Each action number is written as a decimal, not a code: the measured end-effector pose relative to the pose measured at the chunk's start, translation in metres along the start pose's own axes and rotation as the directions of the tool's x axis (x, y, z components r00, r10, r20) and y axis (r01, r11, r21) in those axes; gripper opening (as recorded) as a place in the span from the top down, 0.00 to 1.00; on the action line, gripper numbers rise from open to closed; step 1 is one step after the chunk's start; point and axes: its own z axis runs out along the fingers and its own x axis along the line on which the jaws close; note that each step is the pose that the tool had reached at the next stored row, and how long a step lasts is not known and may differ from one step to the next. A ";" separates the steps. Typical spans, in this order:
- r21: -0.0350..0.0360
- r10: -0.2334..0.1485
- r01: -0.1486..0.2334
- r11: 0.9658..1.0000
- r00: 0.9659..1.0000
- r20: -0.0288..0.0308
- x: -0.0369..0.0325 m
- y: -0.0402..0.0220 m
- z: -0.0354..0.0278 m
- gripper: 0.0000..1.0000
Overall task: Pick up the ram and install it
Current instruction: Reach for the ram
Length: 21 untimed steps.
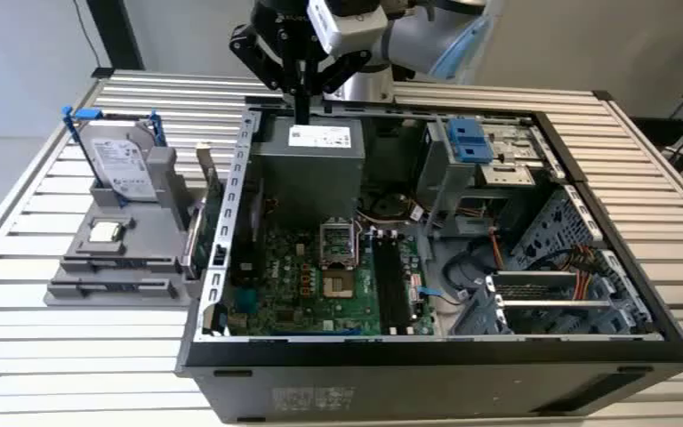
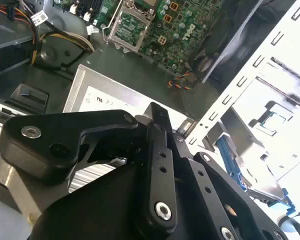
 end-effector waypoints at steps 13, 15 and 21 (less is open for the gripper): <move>0.000 0.000 0.000 1.000 1.000 0.000 0.0026 -0.0002 -0.0001 1.00; 0.000 0.000 0.000 1.000 1.000 0.000 0.0046 -0.0003 -0.0002 1.00; 0.000 0.000 0.000 1.000 1.000 0.000 0.0131 -0.0009 -0.0003 1.00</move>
